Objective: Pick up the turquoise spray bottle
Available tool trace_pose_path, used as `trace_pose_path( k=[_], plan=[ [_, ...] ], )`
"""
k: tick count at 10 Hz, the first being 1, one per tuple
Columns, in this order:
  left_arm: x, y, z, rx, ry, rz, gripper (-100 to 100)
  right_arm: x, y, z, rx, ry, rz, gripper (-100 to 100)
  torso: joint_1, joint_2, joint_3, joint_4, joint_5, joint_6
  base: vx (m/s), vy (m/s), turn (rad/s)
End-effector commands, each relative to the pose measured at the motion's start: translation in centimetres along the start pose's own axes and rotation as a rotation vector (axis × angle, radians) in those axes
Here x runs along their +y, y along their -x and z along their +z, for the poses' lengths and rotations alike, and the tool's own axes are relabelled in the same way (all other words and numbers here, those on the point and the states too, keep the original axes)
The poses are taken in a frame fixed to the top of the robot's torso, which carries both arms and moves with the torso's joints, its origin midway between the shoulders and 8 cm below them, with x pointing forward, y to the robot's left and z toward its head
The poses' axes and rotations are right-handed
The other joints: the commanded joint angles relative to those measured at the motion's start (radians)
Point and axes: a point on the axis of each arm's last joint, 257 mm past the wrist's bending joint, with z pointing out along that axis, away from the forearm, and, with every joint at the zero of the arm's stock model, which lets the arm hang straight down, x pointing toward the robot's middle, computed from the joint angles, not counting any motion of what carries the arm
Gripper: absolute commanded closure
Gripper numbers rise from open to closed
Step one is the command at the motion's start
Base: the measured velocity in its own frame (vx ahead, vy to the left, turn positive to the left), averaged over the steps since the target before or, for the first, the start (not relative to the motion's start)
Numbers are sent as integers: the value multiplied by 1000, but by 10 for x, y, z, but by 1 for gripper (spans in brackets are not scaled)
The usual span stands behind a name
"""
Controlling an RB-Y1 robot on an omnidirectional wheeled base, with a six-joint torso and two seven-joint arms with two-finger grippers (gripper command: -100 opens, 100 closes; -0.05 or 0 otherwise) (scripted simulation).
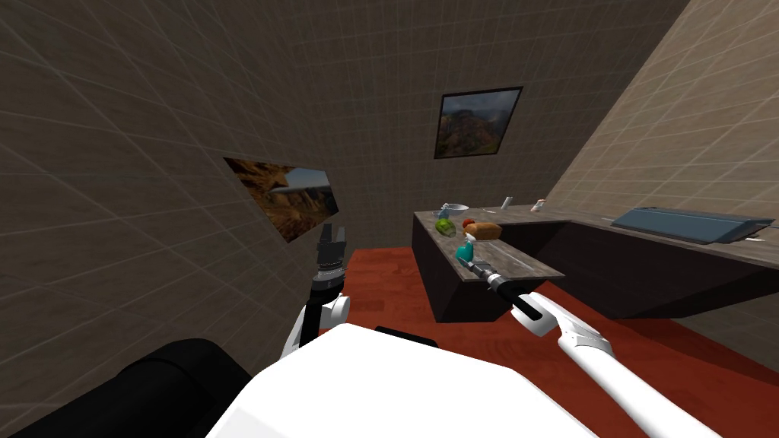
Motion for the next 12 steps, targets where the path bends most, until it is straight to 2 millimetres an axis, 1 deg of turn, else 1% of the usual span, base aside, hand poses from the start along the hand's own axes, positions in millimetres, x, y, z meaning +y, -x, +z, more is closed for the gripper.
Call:
trace_pose_path(
  k=[1,2,3,4,5,6,8,9,10,11,12],
  plan=[
    [0,0,0,0,0,0,0,-2,8,10,-5,9,-7,-100,0,0,0,0,0,0,-48,37,-75],
    [0,0,0,0,0,0,0,-5,16,17,-15,2,-10,-100,0,0,0,0,0,-1,-19,14,2],
    [0,0,0,0,0,0,0,-2,14,22,-2,28,-20,-100,-1,-1,-1,0,0,-1,-33,22,-107],
    [0,0,0,0,0,0,0,-9,21,29,-8,14,-23,-100,-1,-1,0,0,0,0,-40,32,-79],
    [0,0,0,0,0,0,0,-16,25,32,-8,0,-24,-100,0,-1,0,0,0,0,-24,17,-5],
    [0,0,0,0,0,0,0,-9,28,38,-5,34,-38,-100,-1,-1,0,0,0,0,-42,22,-143],
    [0,0,0,0,0,0,0,-15,47,49,-25,20,-45,-100,0,0,0,0,0,-1,-40,25,-31],
    [0,0,0,0,0,0,0,-24,41,47,-12,3,-42,-100,0,-1,0,0,0,-1,-2,4,21],
    [0,0,0,0,0,0,0,-20,44,47,-17,13,-43,-100,-1,-2,-1,0,0,0,0,0,0],
    [0,0,0,0,0,0,0,-21,44,47,-16,11,-43,100,-2,-3,-1,-1,0,0,0,0,0],
    [0,0,0,0,0,0,0,-21,44,47,-16,11,-43,100,-2,-3,-1,-1,0,0,0,0,0]
  ],
)
